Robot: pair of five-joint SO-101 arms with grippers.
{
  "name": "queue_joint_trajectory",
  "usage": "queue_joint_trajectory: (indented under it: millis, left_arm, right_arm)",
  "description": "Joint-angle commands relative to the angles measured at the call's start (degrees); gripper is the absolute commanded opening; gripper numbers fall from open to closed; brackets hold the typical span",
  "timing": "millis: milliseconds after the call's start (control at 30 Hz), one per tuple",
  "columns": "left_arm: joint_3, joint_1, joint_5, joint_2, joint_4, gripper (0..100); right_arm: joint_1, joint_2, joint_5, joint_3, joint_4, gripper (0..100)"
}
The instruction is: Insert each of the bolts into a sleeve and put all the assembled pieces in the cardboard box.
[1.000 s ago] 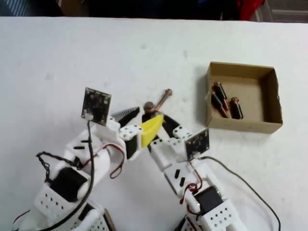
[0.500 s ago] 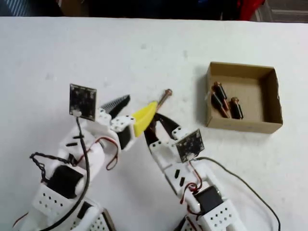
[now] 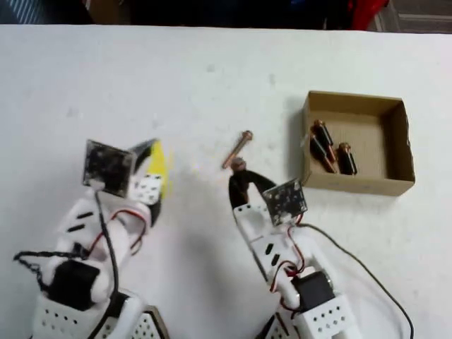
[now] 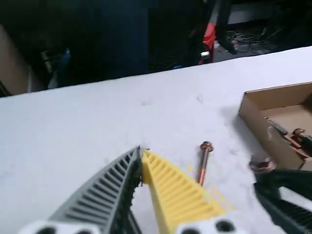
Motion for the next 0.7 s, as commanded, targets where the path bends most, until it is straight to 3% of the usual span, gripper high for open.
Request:
queue_joint_trajectory:
  millis: [0,267,433,667]
  left_arm:
    - [-0.6,-4.9,-0.6,-1.2,5.3,2]
    - [0.0,-5.7,-0.7,-1.1,15.7,2]
    - [7.3,-6.2,-0.5,-1.2,13.9,2]
    - [10.4,-9.6,-0.7,-1.2,12.7,2]
  right_arm:
    - [2.1,-0.7,0.6,-6.3,3.6,1.9]
    - [6.4,-0.2,0.8,-16.8,17.5,1.9]
    - [7.0,-0.1,3.4,-24.8,27.1,1.9]
    - [12.0,1.7,8.1,-28.0,29.1,1.9]
